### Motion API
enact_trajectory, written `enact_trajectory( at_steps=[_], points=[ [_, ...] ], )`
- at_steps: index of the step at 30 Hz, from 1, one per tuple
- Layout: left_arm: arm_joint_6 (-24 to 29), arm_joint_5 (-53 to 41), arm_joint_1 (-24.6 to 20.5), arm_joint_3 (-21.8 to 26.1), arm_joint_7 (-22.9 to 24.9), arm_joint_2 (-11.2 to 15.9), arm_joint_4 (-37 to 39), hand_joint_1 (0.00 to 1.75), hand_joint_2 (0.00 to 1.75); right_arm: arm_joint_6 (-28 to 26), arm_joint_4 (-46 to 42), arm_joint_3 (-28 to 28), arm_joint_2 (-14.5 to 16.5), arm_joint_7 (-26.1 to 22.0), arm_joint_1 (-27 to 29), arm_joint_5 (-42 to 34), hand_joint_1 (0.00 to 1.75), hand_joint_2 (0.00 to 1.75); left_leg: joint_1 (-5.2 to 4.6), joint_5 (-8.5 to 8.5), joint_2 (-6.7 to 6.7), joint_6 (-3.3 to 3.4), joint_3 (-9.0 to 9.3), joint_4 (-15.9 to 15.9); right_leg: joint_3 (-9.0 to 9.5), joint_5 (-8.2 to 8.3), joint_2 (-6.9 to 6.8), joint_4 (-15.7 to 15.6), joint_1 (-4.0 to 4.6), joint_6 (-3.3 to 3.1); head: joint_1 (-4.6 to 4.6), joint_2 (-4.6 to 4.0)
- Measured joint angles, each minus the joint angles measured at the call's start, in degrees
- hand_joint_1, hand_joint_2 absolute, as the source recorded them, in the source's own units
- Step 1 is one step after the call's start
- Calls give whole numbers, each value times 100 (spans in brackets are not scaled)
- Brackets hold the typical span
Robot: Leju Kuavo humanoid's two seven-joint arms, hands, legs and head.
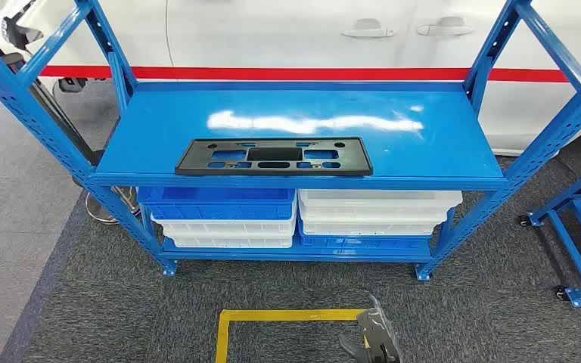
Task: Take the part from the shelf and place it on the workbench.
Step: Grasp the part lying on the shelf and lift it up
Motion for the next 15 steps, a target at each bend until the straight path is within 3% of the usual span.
enact_trajectory(
  at_steps=[15],
  points=[
    [-62, -610, -41, 144, -153, -47, 99, 0, 0, 245, -2489, 661, -39, -48, -286, 1590, 0, 175, -3, 1, 1, 3, -4, 12, -2, 7, 5, -5, -12, 10, -1, 0]
  ],
)
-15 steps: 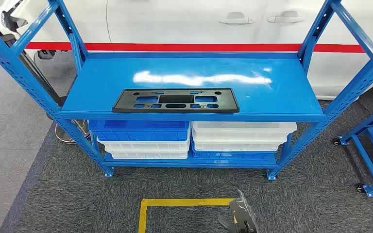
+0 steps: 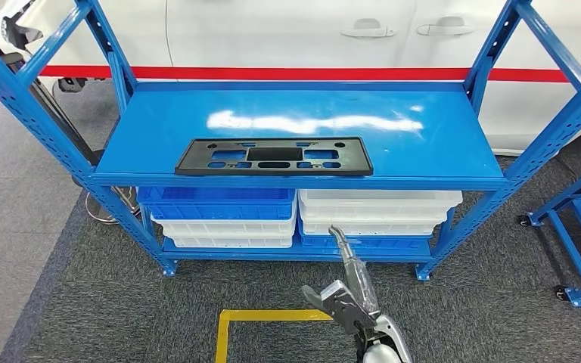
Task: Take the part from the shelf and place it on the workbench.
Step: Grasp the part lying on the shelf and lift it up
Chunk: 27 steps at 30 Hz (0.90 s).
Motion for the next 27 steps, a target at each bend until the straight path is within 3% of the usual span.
enact_trajectory(
  at_steps=[11, 14, 16, 18, 19, 20, 21, 23, 24, 25, 27],
  points=[
    [-59, -260, -9, 13, -46, -21, 29, 0, 0, 78, -693, 324, -121, 44, -95, 445, 0, 175, -7, -8, -1, 20, -20, 28, -3, 9, 0, -4, -16, 20, -1, 0],
    [-175, -676, -38, 84, -124, -74, 58, 0, 0, 450, -1574, 983, -729, 477, -346, 1135, 0, 175, 0, 47, -3, 186, -26, -35, 5, 17, -12, -23, -34, 144, -1, 0],
    [-251, -930, -60, 121, -164, -114, 68, 0, 0, 363, -1887, 1330, -1018, 918, -498, 2189, 0, 175, 21, 114, -3, 283, 0, -129, -154, -179, -19, 296, -28, 175, 1, 0],
    [-273, -1074, -66, 144, -168, -131, 68, 0, 0, -181, -1906, 1491, -1067, 1257, -597, 3608, 0, 175, 2, 127, 0, 307, -13, -138, -543, -499, -14, 1005, -21, 166, 1, 0],
    [-274, -1120, -67, 154, -165, -135, 68, 0, 0, -460, -1906, 1563, -1073, 1370, -642, 4226, 0, 175, -6, 124, 1, 309, -19, -134, -718, -574, -14, 1304, -21, 165, 1, 0],
    [-274, -1151, -69, 162, -163, -138, 68, 0, 0, -679, -1902, 1629, -1074, 1448, -674, 4699, 0, 175, -12, 119, 0, 309, -17, -130, -808, -537, -15, 1429, -22, 164, 1, 0],
    [-274, -1174, -72, 169, -161, -140, 68, 0, 0, -819, -1895, 1680, -1074, 1499, -697, 4996, 0, 175, -13, 110, -5, 305, -10, -122, -793, -388, -16, 1340, -24, 159, 1, 0],
    [-275, -1209, -76, 186, -162, -148, 69, 0, 0, -988, -1875, 1746, -1074, 1567, -752, 5334, 0, 175, -11, 74, -21, 275, 2, -85, -524, 44, -19, 687, -25, 127, 1, 0],
    [-276, -1233, -80, 193, -164, -155, 69, 0, 0, -1065, -1862, 1765, -1074, 1597, -788, 5484, 0, 175, -24, 49, -26, 246, -10, -51, -392, 181, -21, 353, -12, 105, 1, 0],
    [-278, -1261, -82, 198, -167, -160, 70, 0, 0, -1158, -1846, 1783, -1074, 1631, -825, 5681, 0, 175, -29, 35, -28, 209, -30, -27, -312, 248, -20, 135, 4, 84, 0, 0],
    [-293, -1351, -88, 201, -164, -167, 70, 0, 0, -1382, -1791, 1811, -1089, 1739, -898, 6170, 0, 175, -36, 28, -25, 134, -66, -9, -298, 239, -12, 21, 45, 49, -1, 0]
  ],
)
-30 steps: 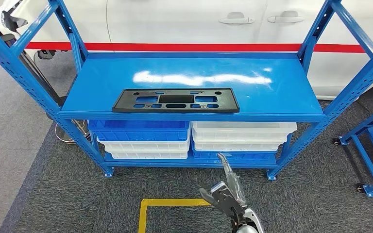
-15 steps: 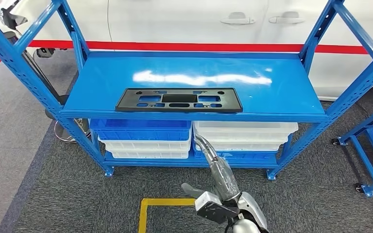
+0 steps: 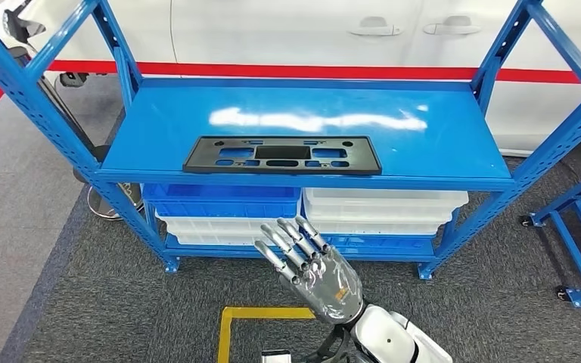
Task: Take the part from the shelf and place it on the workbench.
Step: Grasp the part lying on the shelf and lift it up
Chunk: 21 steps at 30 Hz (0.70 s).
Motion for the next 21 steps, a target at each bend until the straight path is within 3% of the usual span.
enact_trajectory(
  at_steps=[3, 4, 6, 8, 9, 10, 12, 14, 18, 19, 21],
  points=[
    [-98, -146, -21, -1, 14, 7, 0, 0, 0, -233, 165, 51, -71, 298, -220, 457, 0, 175, 26, -95, 11, -100, -44, 115, 26, 30, -3, -57, -30, -81, -1, 0],
    [-163, -171, -32, -1, 16, 9, 0, 0, 0, -257, 230, 78, -116, 412, -318, 492, 0, 175, 34, -220, 15, -131, -143, 330, 42, 36, -16, -79, -46, -107, -1, 0],
    [-298, -187, -48, 1, 17, 19, 0, 0, 0, -271, 350, 147, -243, 582, -462, 520, 0, 175, 46, -549, 20, -186, -513, 1064, 53, 20, -50, -87, -46, -144, -1, 0],
    [-377, -187, -47, 7, 15, 39, 0, 0, 0, -273, 445, 241, -400, 645, -504, 532, 0, 175, 57, -657, 21, -224, -828, 1604, 64, -9, -79, -84, -47, -149, -1, 0],
    [-397, -190, -43, 12, 14, 49, 0, 0, 0, -273, 480, 287, -478, 655, -508, 535, 0, 175, 64, -545, 21, -234, -836, 1565, 81, -28, -87, -81, -54, -136, -1, 0],
    [-410, -197, -39, 20, 14, 62, 0, 0, 0, -274, 511, 331, -556, 660, -511, 536, 0, 175, 73, -343, 23, -241, -735, 1312, 106, -49, -94, -74, -65, -115, -1, 0],
    [-427, -214, -44, 35, 15, 82, 1, 0, 0, -275, 560, 385, -693, 658, -522, 537, 0, 175, 81, 12, 25, -235, -388, 542, 161, -107, -106, -48, -76, -47, -1, 0],
    [-454, -231, -58, 45, 20, 99, 1, 0, 0, -279, 600, 405, -797, 607, -529, 516, 0, 175, 58, 82, 15, -143, -194, 121, 195, -142, -110, -48, -58, 34, 0, 0],
    [-491, -297, -52, 69, 23, 128, 1, 0, 0, -289, 655, 409, -844, 441, -526, 402, 0, 175, 55, 34, -19, 90, -88, 31, 197, -160, -94, 101, -72, 148, 1, 0],
    [-494, -314, -54, 78, 22, 133, 0, 0, 0, -290, 663, 407, -837, 410, -527, 364, 0, 175, 52, 25, -27, 131, -43, 23, 95, -253, -89, 298, -76, 150, 1, 0],
    [-495, -343, -62, 95, 19, 143, 0, 0, 0, -286, 681, 397, -805, 366, -520, 293, 0, 175, 31, -10, -38, 190, 6, 16, -311, -533, -74, 979, -66, 139, 1, 0]
  ],
)
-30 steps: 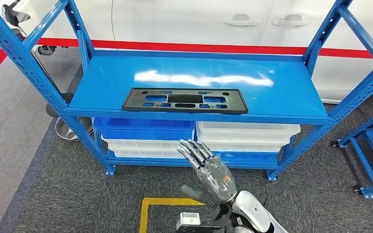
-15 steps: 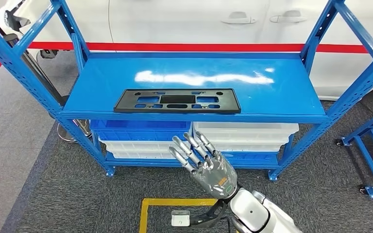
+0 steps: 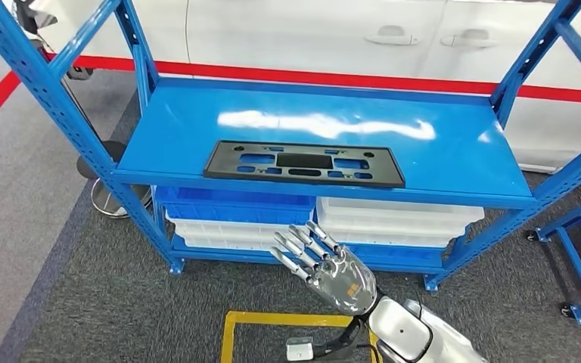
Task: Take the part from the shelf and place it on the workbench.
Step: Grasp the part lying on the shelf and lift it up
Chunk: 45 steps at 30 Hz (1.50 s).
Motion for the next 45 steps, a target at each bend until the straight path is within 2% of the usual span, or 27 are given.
enact_trajectory(
  at_steps=[2, 3, 4, 6, 7, 8, 10, 13, 14, 16, 18, 19, 20, 21, 23, 24, 26, 28, 32, 33, 34, 36, 38, 40, 42, 44, 45],
  points=[
    [-2, -19, -3, 11, -1, 7, 1, 0, 0, 3, 30, -8, 31, -16, 20, -32, 0, 175, -43, -60, -21, 37, 63, 0, -438, -127, 8, 574, 22, -29, 0, 0],
    [-2, -22, 0, 19, 0, 9, 1, 0, 0, 3, 43, -11, 37, -17, 28, -38, 0, 175, -68, -101, -34, 45, 114, 0, -543, -40, 9, 603, 41, -62, 0, 0],
    [-3, -25, 4, 30, 1, 10, 1, 0, 0, 4, 55, -14, 38, -18, 33, -39, 0, 175, -94, -149, -44, 49, 182, -1, -542, 156, 11, 419, 73, -116, 0, 0],
    [-3, -28, 15, 53, -1, 7, 4, 0, 0, 4, 68, -22, 38, -20, 32, -40, 0, 175, -134, -258, -54, 51, 322, -9, -346, 684, 8, -294, 171, -286, -1, 0],
    [-4, -31, 13, 62, -3, 0, 11, 0, 0, 5, 75, -26, 45, -20, 29, -41, 0, 175, -144, -304, -58, 42, 370, -17, -260, 822, 5, -600, 219, -366, 0, 0],
    [-5, -33, 6, 70, -4, -6, 18, 0, 0, 7, 80, -28, 52, -24, 27, -42, 0, 175, -141, -342, -57, 23, 389, -33, -206, 906, 3, -792, 254, -424, 1, 0],
    [-7, -37, -9, 84, -7, -7, 28, 0, 0, 9, 88, -31, 67, -36, 27, -54, 0, 175, -135, -341, -34, -38, 440, -33, -136, 866, 8, -946, 276, -468, 7, 0],
    [-7, -52, -22, 95, -7, 26, 28, 0, 0, 21, 94, -33, 37, -61, 23, -141, 0, 175, -149, -292, 8, -129, 413, 280, 178, 842, -1, -1153, 196, -483, 7, -1],
    [-7, -61, -29, 96, -6, 32, 28, 0, 0, 32, 99, -34, 21, -70, 18, -184, 0, 175, -137, -345, 13, -167, 260, 557, 281, 816, -12, -1207, 169, -476, 7, -1],
    [-7, -81, -37, 102, -2, 36, 28, 0, 0, 50, 120, -35, 5, -92, 18, -249, 0, 175, -84, -623, 21, -257, -195, 1172, 405, 732, -26, -1248, 145, -451, 8, 0],
    [-9, -104, -14, 115, 5, 51, 28, 0, 0, 60, 152, -36, 5, -109, 38, -292, 0, 175, -28, -819, 30, -340, -529, 1377, 515, 627, -26, -1245, 116, -407, 7, 0],
    [-12, -116, -2, 122, 8, 59, 28, 0, 0, 62, 171, -36, 4, -113, 46, -310, 0, 175, -3, -733, 35, -374, -575, 1232, 581, 569, -24, -1236, 98, -381, 7, 0],
    [-15, -129, 7, 129, 10, 64, 28, 0, 0, 63, 189, -36, 4, -114, 49, -328, 0, 175, 19, -505, 41, -406, -549, 944, 652, 506, -23, -1224, 77, -349, 7, 0],
    [-17, -137, 18, 135, 11, 68, 30, 0, 0, 64, 207, -37, 3, -116, 50, -346, 0, 175, 40, -170, 49, -428, -496, 590, 705, 442, -23, -1207, 62, -311, 7, 0],
    [-20, -159, 25, 144, 21, 69, 37, 0, 0, 81, 240, -38, 3, -125, 48, -382, 0, 175, 40, 260, 71, -381, -431, 106, 766, 332, -23, -1165, 54, -225, 8, 0],
    [-19, -168, 28, 147, 26, 69, 40, 0, 0, 91, 255, -41, 3, -132, 47, -400, 0, 175, 30, 342, 75, -314, -439, 24, 773, 302, -23, -1145, 60, -181, 8, 0],
    [-14, -181, 34, 153, 34, 69, 42, 0, 0, 102, 270, -54, 3, -149, 43, -427, 0, 175, 8, 319, 66, -165, -407, 19, 793, 278, -19, -1114, 60, -117, 9, 0],
    [-7, -182, 41, 161, 32, 70, 42, 0, 0, 102, 276, -74, 4, -158, 38, -438, 0, 175, 17, 301, 49, -73, -310, -11, 715, 230, -6, -879, 43, -81, 9, 0],
    [11, -228, 4, 205, 32, 71, 42, 0, 0, 138, 319, -91, 68, -169, 43, -445, 0, 175, -9, 199, 7, 15, -163, -29, -96, -236, 7, 343, 40, -77, 9, 0],
    [22, -257, 2, 217, 32, 71, 42, 0, 0, 165, 338, -93, 79, -172, 48, -450, 0, 175, -26, 162, -5, 20, -118, -29, -237, -269, 8, 450, 43, -93, 9, 0],
    [35, -289, 1, 227, 31, 71, 42, 0, 0, 202, 357, -98, 86, -172, 49, -458, 0, 175, -44, 119, -17, 25, -60, -28, -287, -170, 8, 371, 53, -123, 9, 0],
    [57, -349, 8, 237, 30, 62, 43, 0, 0, 292, 390, -121, 88, -169, 28, -486, 0, 175, -76, 32, -29, 26, 56, -34, -155, 374, 0, -263, 105, -246, 9, 0],
    [67, -410, 5, 239, 27, 42, 46, 0, 0, 404, 445, -156, 96, -150, -29, -529, 0, 175, -94, -35, -34, -1, 117, -42, 9, 713, -8, -827, 179, -373, 8, 0],
    [65, -471, -13, 243, 24, 31, 48, 0, 0, 522, 544, -204, 108, -106, -109, -578, 0, 175, -102, -48, -30, -65, 150, -27, 66, 738, -2, -994, 220, -416, 9, 0],
    [48, -522, -29, 251, 30, 36, 48, 0, 0, 630, 678, -259, 112, -53, -203, -621, 0, 175, -108, -68, -14, -131, 174, 29, 154, 786, -1, -1093, 199, -422, 10, 0],
    [14, -572, -55, 264, 47, 39, 48, 0, 0, 713, 849, -326, 112, 2, -330, -658, 0, 175, -101, -256, 0, -200, 62, 291, 249, 785, -19, -1166, 156, -434, 8, 0],
    [0, -596, -69, 271, 59, 41, 48, 0, 0, 741, 946, -368, 111, 29, -396, -671, 0, 175, -85, -427, 4, -231, -88, 569, 271, 779, -35, -1183, 147, -440, 8, 0]
  ],
)
